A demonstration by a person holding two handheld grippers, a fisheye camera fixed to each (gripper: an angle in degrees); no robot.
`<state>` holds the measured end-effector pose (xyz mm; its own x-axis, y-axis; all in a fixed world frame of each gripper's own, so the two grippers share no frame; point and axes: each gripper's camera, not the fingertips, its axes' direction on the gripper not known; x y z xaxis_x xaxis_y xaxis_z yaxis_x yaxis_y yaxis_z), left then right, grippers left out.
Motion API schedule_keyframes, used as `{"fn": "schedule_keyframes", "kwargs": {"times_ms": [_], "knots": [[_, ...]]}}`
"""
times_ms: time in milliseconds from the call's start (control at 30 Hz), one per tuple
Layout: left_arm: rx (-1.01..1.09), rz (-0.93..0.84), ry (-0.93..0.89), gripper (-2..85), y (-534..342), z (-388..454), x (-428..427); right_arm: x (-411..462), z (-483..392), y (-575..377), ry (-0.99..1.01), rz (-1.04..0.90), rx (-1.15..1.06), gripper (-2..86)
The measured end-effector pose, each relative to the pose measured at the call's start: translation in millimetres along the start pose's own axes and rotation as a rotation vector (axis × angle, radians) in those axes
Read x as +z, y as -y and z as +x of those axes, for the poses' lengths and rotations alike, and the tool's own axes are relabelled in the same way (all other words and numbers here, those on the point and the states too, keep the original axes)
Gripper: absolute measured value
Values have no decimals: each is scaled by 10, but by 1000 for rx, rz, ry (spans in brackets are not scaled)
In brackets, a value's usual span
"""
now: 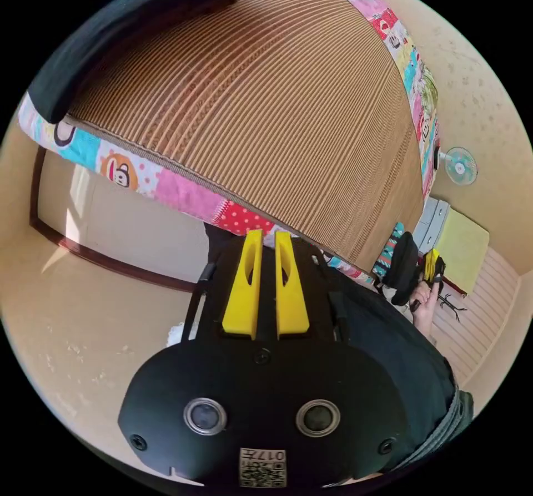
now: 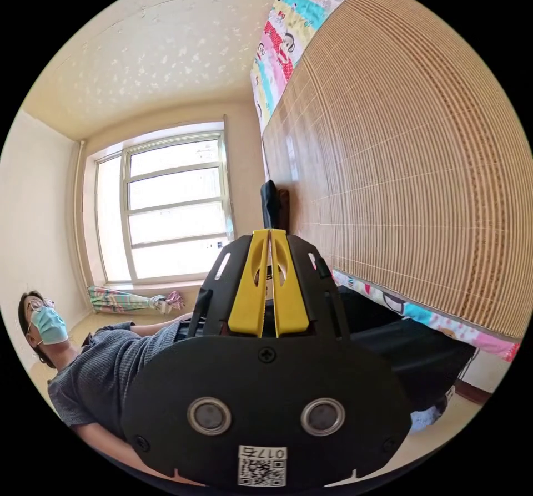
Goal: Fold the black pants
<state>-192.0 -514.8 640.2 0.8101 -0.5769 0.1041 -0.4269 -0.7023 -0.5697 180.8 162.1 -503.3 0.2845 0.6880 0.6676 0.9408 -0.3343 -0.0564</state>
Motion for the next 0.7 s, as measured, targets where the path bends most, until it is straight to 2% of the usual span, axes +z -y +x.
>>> {"fn": "schedule_keyframes", "kwargs": {"times_ms": [133, 300, 367, 500, 700], "knots": [[7, 54, 79, 13, -69, -52, -219, 476, -63, 0, 10, -74, 48, 4], [-33, 133, 336, 17, -49, -156, -516, 356, -141, -131, -6, -103, 94, 3], [-58, 242, 451, 47, 44, -118, -793, 64, -183, -313, -59, -30, 143, 3], [40, 325, 458, 110, 506, 135, -1199, -368, -152, -690, -102, 104, 266, 3], [146, 369, 599, 132, 1015, 708, -1221, -702, -152, -1061, 23, 276, 382, 4]]}}
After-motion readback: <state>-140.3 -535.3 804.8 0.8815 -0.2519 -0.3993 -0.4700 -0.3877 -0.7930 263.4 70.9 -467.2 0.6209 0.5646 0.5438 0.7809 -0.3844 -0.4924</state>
